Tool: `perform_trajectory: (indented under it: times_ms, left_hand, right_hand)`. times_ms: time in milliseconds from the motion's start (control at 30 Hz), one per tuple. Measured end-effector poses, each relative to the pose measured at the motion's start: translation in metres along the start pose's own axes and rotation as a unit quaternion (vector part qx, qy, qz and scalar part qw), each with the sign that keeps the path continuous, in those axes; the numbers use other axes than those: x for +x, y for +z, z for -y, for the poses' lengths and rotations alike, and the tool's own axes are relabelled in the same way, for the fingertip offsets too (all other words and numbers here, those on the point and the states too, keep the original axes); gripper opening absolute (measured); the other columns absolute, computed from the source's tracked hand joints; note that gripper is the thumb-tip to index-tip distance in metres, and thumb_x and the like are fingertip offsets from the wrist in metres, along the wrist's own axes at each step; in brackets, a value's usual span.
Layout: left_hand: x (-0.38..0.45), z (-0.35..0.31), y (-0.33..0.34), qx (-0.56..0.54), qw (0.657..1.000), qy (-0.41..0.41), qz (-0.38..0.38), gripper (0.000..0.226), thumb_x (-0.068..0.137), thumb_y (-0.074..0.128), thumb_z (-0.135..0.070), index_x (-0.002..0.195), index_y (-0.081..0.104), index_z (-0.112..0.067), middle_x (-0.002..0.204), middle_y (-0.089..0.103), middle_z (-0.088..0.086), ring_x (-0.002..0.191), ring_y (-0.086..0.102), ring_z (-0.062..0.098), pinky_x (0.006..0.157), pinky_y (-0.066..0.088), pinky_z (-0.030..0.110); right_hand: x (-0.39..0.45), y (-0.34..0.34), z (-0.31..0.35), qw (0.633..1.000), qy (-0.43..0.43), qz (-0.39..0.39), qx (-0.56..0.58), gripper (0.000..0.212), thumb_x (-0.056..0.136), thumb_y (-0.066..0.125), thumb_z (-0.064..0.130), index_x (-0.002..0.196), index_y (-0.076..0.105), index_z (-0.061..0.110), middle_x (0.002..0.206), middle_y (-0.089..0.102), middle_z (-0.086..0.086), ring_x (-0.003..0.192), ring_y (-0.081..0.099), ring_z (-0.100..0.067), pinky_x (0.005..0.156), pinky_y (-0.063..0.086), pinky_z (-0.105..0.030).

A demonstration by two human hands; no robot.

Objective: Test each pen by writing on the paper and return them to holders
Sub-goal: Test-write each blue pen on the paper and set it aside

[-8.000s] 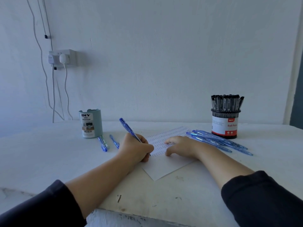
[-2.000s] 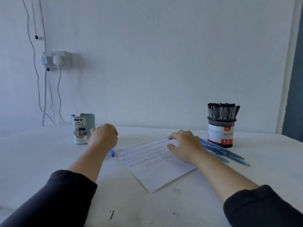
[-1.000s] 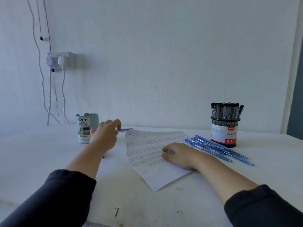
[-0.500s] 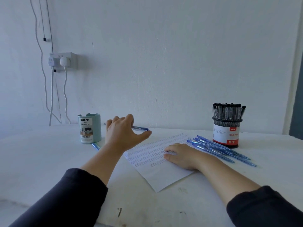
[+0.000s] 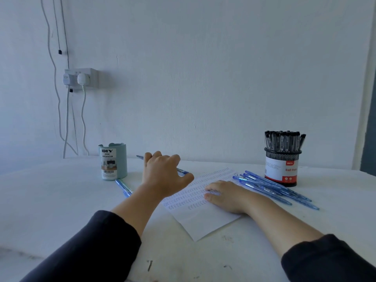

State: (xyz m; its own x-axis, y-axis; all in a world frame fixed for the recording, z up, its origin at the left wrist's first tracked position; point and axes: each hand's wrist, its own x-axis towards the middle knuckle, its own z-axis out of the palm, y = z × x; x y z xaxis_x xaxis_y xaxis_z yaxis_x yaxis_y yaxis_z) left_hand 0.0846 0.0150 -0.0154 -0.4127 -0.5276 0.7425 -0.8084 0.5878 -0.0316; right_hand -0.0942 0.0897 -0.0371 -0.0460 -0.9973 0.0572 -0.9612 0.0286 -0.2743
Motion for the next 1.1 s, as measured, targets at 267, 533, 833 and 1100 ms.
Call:
perform_trajectory:
  times_ms: [267, 533, 833, 1100]
  left_hand:
    - [0.002, 0.001, 0.012, -0.124, 0.987, 0.034, -0.101, 0.039, 0.076, 0.064, -0.045, 0.078, 0.061, -0.007, 0.083, 0.045, 0.007, 0.054, 0.045, 0.023, 0.050, 0.047, 0.035]
    - [-0.001, -0.009, -0.005, -0.260, 0.957, -0.046, -0.122, 0.050, 0.093, 0.035, -0.044, 0.084, 0.068, -0.008, 0.099, 0.055, 0.007, 0.072, 0.060, 0.030, 0.066, 0.051, 0.036]
    - [0.002, -0.018, -0.014, -0.470, 0.800, -0.368, -0.062, 0.018, 0.078, 0.067, -0.001, 0.069, 0.058, -0.015, 0.064, 0.064, 0.007, 0.067, 0.066, 0.028, 0.073, 0.057, 0.042]
    - [-0.036, -0.039, -0.027, -0.535, 0.744, -0.391, 0.080, 0.009, 0.085, 0.060, -0.001, 0.077, 0.056, -0.004, 0.061, 0.056, 0.010, 0.049, 0.059, 0.019, 0.046, 0.050, 0.023]
  right_hand:
    - [0.001, 0.000, 0.000, 1.000, 0.001, 0.006, -0.007, 0.046, 0.097, 0.037, 0.048, 0.136, 0.045, 0.026, 0.144, 0.041, -0.001, 0.131, 0.037, -0.022, 0.109, 0.030, -0.041]
    - [-0.003, -0.002, 0.002, 1.000, -0.001, 0.009, -0.012, 0.053, 0.097, 0.038, 0.049, 0.144, 0.036, 0.025, 0.151, 0.032, 0.000, 0.138, 0.029, -0.022, 0.113, 0.024, -0.040]
    - [-0.002, -0.002, 0.002, 1.000, 0.002, 0.015, -0.010, 0.052, 0.096, 0.038, 0.050, 0.142, 0.038, 0.027, 0.151, 0.033, 0.000, 0.138, 0.030, -0.022, 0.113, 0.025, -0.041]
    - [0.002, -0.001, 0.000, 1.000, 0.000, 0.010, -0.007, 0.054, 0.095, 0.040, 0.050, 0.143, 0.038, 0.026, 0.151, 0.034, -0.001, 0.137, 0.032, -0.022, 0.113, 0.026, -0.041]
